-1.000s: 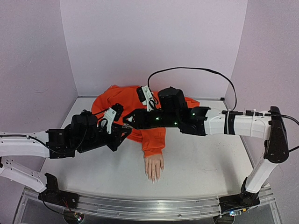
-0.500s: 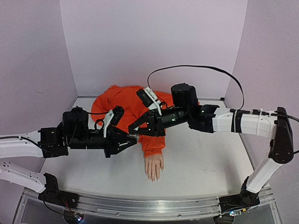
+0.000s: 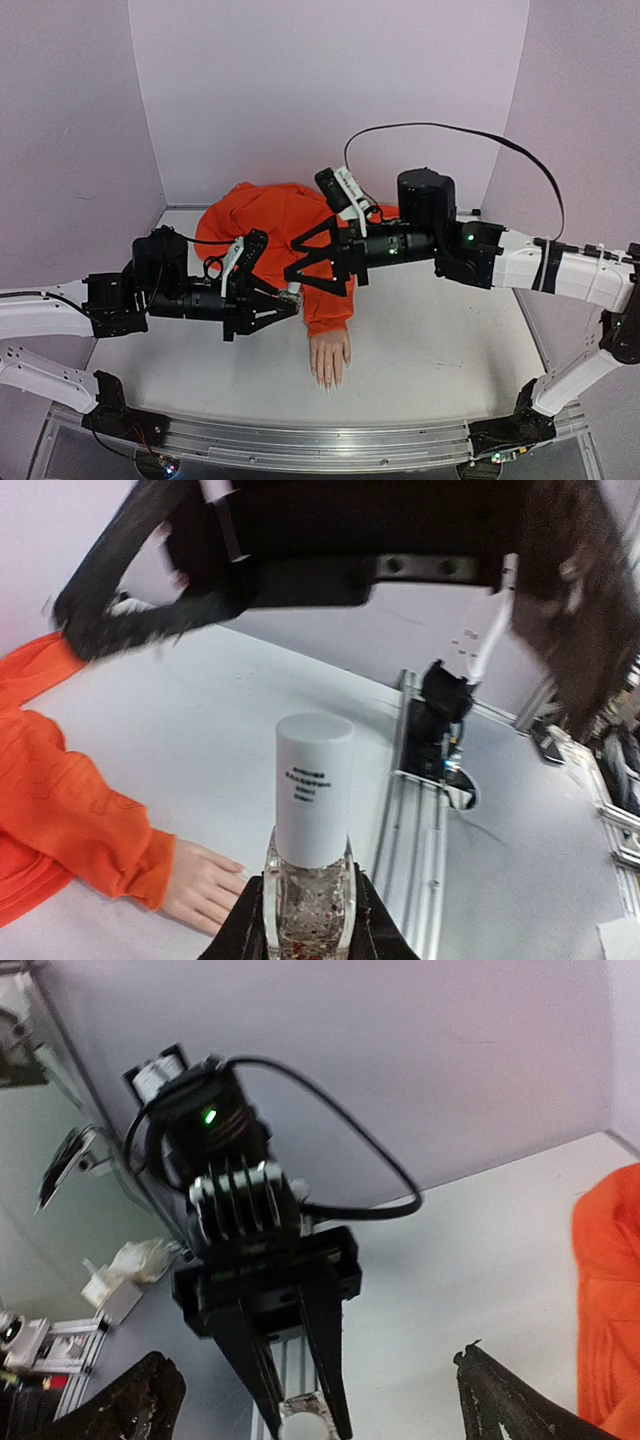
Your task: Paint the nails
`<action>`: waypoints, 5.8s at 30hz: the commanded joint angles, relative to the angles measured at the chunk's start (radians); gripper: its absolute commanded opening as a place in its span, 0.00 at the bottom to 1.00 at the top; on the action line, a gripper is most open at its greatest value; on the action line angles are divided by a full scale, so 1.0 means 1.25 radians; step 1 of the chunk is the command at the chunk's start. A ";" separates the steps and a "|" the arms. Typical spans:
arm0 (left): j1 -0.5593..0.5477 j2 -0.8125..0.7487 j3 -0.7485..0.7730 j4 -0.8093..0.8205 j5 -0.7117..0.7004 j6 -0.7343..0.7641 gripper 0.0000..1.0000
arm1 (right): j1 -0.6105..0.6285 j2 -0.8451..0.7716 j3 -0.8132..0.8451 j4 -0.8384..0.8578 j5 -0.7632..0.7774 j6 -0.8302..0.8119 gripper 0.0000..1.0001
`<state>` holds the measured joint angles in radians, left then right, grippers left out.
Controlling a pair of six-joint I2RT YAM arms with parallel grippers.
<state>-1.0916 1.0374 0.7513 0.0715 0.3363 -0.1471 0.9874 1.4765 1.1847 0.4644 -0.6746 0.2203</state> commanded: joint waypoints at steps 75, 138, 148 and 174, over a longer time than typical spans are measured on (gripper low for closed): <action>0.013 -0.025 -0.035 0.107 -0.331 0.030 0.00 | 0.008 0.123 0.124 -0.019 0.262 0.296 0.59; -0.003 0.038 -0.001 0.028 -0.538 0.019 0.00 | 0.084 0.220 0.212 -0.068 0.475 0.295 0.53; -0.004 0.019 -0.002 0.025 -0.450 -0.010 0.00 | 0.082 0.200 0.198 -0.072 0.392 0.161 0.00; -0.007 0.020 -0.009 0.045 -0.412 0.038 0.00 | 0.037 0.052 0.113 -0.153 0.275 0.042 0.90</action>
<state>-1.0988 1.0435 0.6956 0.0719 0.0441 -0.1081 1.0439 1.5856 1.3281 0.2459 -0.5514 0.1276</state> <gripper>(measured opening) 0.217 0.899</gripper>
